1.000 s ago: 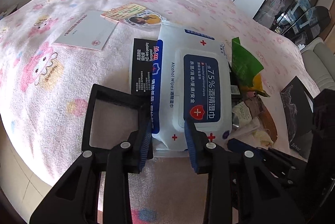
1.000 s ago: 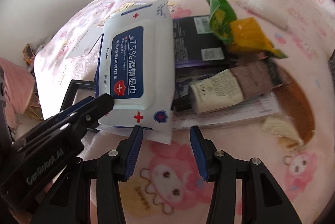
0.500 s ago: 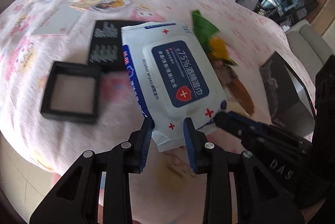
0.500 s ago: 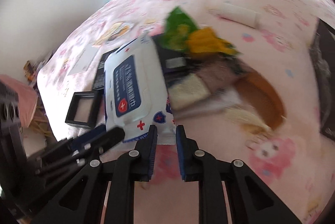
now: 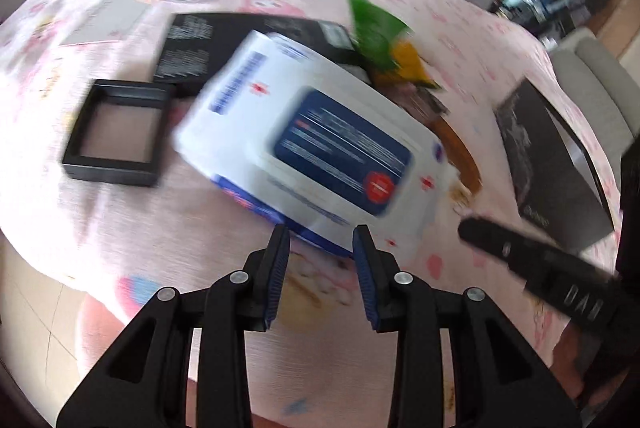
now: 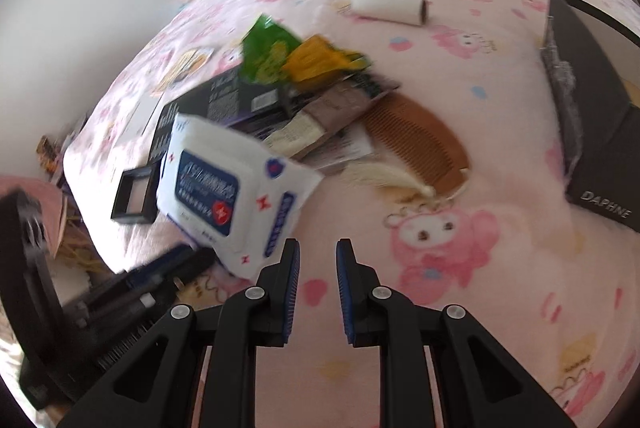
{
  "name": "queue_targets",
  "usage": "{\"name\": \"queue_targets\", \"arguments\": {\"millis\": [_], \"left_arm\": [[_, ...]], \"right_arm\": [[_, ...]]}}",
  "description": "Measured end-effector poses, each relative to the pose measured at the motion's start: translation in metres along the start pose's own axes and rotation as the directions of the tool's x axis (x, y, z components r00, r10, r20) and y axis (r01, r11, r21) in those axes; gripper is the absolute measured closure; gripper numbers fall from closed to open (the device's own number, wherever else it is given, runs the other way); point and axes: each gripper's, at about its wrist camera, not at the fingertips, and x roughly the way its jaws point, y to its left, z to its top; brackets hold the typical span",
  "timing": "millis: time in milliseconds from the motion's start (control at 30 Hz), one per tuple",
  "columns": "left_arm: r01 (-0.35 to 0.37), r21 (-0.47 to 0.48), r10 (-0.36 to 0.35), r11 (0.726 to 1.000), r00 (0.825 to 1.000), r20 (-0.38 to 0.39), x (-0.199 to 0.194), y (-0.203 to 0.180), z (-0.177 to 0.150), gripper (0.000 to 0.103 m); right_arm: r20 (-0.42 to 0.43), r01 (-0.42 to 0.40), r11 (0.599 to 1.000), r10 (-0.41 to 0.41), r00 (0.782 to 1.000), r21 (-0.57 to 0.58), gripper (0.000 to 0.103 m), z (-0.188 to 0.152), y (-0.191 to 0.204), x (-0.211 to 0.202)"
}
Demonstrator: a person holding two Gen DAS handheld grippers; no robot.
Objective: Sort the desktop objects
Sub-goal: 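Lift the wipes pack out of the pile with the left gripper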
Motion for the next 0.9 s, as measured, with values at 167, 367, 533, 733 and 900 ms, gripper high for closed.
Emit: {"name": "queue_targets", "arguments": {"millis": [167,367,533,733,900], "left_arm": [[-0.041,0.002,0.041,0.999,0.999,-0.023,0.016,0.012,0.012,0.07],[0.001,0.045,-0.001,0.999,1.0,-0.014,0.014,0.003,0.013,0.072],[-0.044,0.009,0.044,0.999,0.998,0.048,-0.002,0.019,0.023,0.069],[-0.112,0.008,0.111,0.994,0.991,0.073,0.008,0.044,0.049,0.069],[-0.069,-0.024,0.07,0.997,0.997,0.045,0.022,0.062,0.058,0.065]], "right_arm": [[-0.041,-0.043,0.999,0.042,0.998,-0.012,0.082,-0.005,0.01,0.016],[-0.018,-0.075,0.997,0.075,0.997,-0.015,0.082,0.002,0.014,0.015],[0.012,-0.065,0.998,0.065,0.998,0.004,0.082,0.004,0.008,0.004],[-0.017,-0.039,0.999,0.04,0.999,0.015,0.082,0.002,0.008,0.016],[-0.009,-0.019,0.999,0.019,1.0,-0.044,0.081,0.0,0.023,0.012]]}}
